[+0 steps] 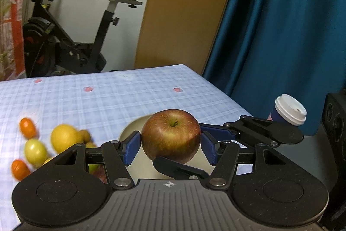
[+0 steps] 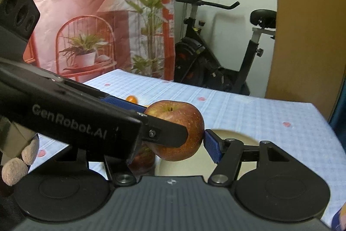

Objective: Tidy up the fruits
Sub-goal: 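Lift the red apple with the left tool and carry it over the beige plate, then lower the apple onto the plate, open the left tool and withdraw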

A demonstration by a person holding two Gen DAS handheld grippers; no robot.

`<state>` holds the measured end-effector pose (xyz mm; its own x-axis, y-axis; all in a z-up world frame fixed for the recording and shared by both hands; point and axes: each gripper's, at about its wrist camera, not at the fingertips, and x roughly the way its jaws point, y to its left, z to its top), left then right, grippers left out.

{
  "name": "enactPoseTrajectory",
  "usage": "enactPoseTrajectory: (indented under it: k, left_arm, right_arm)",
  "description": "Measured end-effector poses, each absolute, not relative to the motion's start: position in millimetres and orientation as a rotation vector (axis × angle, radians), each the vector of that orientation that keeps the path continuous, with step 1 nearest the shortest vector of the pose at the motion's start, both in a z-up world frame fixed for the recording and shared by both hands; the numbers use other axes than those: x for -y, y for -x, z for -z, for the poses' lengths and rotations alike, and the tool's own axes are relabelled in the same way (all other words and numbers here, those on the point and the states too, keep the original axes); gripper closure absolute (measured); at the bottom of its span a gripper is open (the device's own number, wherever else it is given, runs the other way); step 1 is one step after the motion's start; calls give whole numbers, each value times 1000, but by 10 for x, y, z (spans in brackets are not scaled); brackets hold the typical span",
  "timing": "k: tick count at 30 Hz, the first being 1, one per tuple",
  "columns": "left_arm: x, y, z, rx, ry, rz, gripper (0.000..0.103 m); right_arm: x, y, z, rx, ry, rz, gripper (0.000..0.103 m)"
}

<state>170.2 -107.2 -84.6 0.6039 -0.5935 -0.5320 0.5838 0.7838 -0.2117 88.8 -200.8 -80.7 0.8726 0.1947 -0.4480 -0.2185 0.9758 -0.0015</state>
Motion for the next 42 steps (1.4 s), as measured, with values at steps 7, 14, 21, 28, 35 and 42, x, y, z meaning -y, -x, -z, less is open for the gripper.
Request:
enactPoseTrajectory:
  k: [7,14,21,28,35,42]
  left_arm:
    - [1331,-2071,1026,-695,1,681,39]
    - [1464,-2441,1269,-801,-11,667,39]
    - [1525,-2737,1389,-845,-47,660,39]
    - [1546,-2864,1430,-844,-71,662,36]
    - [1511,-2918,1453,-854,-59,658,36]
    - [1419,-2852,1399,-831,-41,630,32]
  right_arm:
    - [2258,-1173,932,-497,84,-198,38]
    - [2466,-1512,1191,-582,61,-208,38]
    - [2557,-1826,1351,-643,47,-207,38]
    - [2564,-1970,1401,-657,25,-194,38]
    - [2539,-2018,1407,-657,16,-192,38]
    - [2454,-2019,1397,-684,29,-169,36]
